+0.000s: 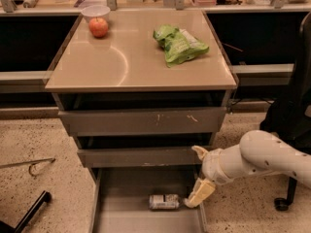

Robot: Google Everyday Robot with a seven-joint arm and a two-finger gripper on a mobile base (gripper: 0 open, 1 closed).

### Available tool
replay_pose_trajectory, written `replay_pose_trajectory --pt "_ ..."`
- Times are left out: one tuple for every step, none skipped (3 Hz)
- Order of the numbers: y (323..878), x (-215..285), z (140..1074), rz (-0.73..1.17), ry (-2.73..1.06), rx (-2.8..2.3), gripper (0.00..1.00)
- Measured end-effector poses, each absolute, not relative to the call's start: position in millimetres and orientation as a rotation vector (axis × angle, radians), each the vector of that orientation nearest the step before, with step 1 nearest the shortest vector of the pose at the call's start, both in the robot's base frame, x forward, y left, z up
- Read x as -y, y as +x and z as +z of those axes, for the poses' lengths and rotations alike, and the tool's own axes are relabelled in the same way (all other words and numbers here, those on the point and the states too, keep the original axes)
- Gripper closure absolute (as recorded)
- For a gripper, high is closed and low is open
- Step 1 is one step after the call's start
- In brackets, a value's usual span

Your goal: Pick blue plastic bottle from bottom drawer and place on counter

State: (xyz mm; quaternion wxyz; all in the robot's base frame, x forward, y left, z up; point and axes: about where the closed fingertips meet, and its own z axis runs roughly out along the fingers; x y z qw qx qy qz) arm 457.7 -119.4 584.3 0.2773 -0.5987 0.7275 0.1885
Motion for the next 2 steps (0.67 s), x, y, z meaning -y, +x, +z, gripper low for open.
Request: replay_pose_trajectory --pt "451.9 108.9 530.4 0.595 -1.574 -1.951 0.0" --pt "451.1 105.7 522.2 0.613 -1.571 -1.945 0.0"
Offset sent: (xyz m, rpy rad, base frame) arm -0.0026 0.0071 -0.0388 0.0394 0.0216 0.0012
